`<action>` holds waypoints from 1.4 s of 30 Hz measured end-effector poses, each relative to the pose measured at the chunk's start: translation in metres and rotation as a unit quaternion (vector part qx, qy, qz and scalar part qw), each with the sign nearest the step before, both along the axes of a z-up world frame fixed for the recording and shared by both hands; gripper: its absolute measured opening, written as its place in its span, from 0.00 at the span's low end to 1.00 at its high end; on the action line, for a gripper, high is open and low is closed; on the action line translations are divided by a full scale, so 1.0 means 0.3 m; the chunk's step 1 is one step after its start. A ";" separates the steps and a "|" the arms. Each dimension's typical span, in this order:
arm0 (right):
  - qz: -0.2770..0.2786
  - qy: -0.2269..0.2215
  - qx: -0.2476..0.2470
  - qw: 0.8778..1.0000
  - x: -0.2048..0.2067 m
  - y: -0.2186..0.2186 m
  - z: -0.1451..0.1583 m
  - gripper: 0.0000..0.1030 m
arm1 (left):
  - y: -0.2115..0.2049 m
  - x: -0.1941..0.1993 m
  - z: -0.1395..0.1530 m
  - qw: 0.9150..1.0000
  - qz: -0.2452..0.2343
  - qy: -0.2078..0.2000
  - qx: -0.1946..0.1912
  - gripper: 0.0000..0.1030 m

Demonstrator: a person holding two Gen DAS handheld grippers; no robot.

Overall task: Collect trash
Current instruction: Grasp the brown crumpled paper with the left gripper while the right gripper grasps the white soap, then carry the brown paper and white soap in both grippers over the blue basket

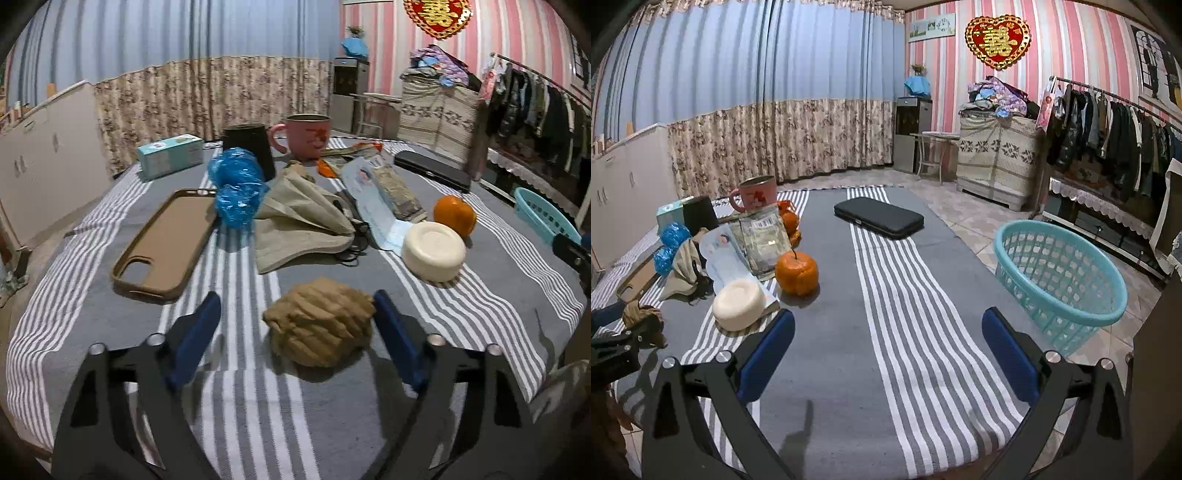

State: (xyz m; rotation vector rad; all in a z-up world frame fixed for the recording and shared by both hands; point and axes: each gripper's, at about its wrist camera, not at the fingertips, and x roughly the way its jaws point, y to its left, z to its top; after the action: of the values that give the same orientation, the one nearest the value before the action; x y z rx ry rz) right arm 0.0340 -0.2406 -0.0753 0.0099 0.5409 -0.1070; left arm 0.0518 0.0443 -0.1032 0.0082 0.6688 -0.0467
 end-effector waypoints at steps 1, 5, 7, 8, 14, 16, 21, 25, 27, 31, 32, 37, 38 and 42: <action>0.001 0.001 0.005 1.000 0.001 -0.001 -0.003 0.96 | -0.011 0.003 -0.004 1.000 -0.008 0.001 0.003 0.67; 0.010 0.005 0.020 1.000 0.005 0.003 -0.007 0.96 | -0.031 0.012 -0.009 1.000 -0.023 0.006 0.016 0.54; 0.015 0.008 0.022 1.000 0.010 0.014 -0.011 0.96 | -0.031 0.011 0.001 0.999 -0.030 0.002 0.017 0.52; 0.015 0.010 0.022 1.000 0.011 0.017 -0.014 0.96 | -0.029 0.012 0.009 0.999 -0.033 0.000 0.013 0.52; 0.024 0.018 0.028 0.999 0.035 0.048 -0.013 0.96 | 0.020 0.016 0.063 0.999 -0.027 -0.022 0.010 0.51; 0.027 0.014 0.028 0.999 0.045 0.067 -0.006 0.96 | 0.043 0.024 0.077 0.999 -0.023 -0.028 0.009 0.51; 0.042 0.029 0.018 0.999 0.084 0.126 -0.006 0.96 | 0.098 0.058 0.106 0.999 -0.011 -0.041 0.015 0.51; 0.051 0.037 -0.001 0.998 0.110 0.187 -0.011 0.96 | 0.140 0.087 0.127 0.999 -0.003 -0.046 0.010 0.51; 0.054 0.039 -0.009 0.998 0.114 0.210 -0.019 0.96 | 0.157 0.101 0.132 0.999 0.000 -0.045 0.008 0.51; 0.075 0.043 0.003 0.996 0.133 0.250 -0.030 0.96 | 0.170 0.114 0.135 0.999 0.003 -0.048 0.004 0.52; 0.079 0.047 0.006 0.996 0.137 0.254 -0.034 0.96 | 0.171 0.112 0.132 0.999 0.004 -0.049 0.004 0.52; 0.084 0.066 0.006 0.994 0.181 0.285 -0.067 0.96 | 0.176 0.113 0.131 0.999 0.003 -0.049 0.003 0.52; 0.086 0.069 0.008 0.994 0.188 0.292 -0.071 0.96 | 0.175 0.112 0.131 0.999 0.004 -0.049 0.004 0.51; 0.103 0.073 0.010 0.992 0.208 0.327 -0.072 0.96 | 0.183 0.117 0.133 0.999 0.006 -0.049 0.002 0.52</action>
State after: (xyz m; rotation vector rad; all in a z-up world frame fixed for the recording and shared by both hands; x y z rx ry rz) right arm 0.0963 -0.1425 -0.0969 -0.0344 0.6869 0.1008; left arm 0.0868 0.0993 -0.0634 0.0101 0.5699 -0.0322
